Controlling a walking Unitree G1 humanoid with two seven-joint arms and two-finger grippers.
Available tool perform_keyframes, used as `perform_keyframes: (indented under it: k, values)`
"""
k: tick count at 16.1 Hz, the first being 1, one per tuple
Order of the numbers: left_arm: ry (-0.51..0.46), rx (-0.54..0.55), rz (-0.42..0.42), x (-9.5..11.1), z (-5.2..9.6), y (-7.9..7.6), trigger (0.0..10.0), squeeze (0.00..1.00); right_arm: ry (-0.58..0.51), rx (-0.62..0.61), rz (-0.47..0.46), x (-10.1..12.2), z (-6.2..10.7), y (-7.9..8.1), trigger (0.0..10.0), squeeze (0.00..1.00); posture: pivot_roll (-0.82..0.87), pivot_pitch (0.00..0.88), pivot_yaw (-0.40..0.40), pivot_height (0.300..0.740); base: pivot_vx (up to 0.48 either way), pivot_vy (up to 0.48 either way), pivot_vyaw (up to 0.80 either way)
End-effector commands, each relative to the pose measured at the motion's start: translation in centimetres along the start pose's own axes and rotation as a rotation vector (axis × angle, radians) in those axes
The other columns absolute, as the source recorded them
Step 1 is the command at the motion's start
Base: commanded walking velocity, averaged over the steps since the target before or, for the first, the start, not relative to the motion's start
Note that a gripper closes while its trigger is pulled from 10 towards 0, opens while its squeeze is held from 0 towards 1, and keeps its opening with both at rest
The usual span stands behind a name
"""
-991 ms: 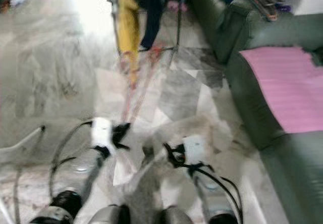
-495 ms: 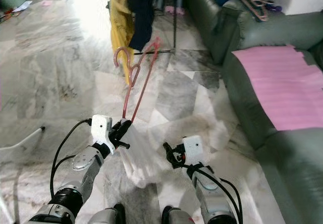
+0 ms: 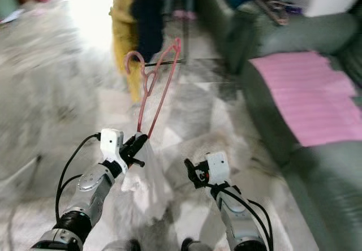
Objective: Hang hanger
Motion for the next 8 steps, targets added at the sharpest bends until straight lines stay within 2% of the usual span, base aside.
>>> perform_keyframes:
  k: [1, 7, 8]
  values:
    - [-0.015, -0.003, -0.013, 0.46, 0.22, 0.3, 10.0, 0.0, 0.01, -0.003, -0.005, -0.19, 0.0, 0.04, 10.0, 0.0, -0.06, 0.18, 0.01, 0.74, 0.401, 0.0, 0.0]
    - [-0.013, -0.011, -0.011, 0.45, 0.32, 0.29, 10.0, 0.0, 0.016, 0.009, 0.005, -0.51, 0.14, 0.55, 10.0, 0.0, -0.06, 0.184, 0.011, 0.74, 0.394, 0.0, 0.0]
    - [-0.009, 0.0, -0.013, 0.38, 0.37, 0.47, 10.0, 0.0, 0.017, 0.009, 0.005, -0.54, 0.14, 0.57, 10.0, 0.0, -0.06, 0.184, 0.011, 0.74, 0.0, 0.0, 0.0]
Point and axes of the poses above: a point about 5 cm out from each wrist's last joint towards the gripper, its own z axis pointing back from the gripper into the wrist, its own x axis along the axis of the wrist's last joint, y = z × x, the point moved 6 cm from there along -z, pointing out of the wrist towards the gripper, and after that the axes turned 7 degrees about z, right-handed, at the moved point
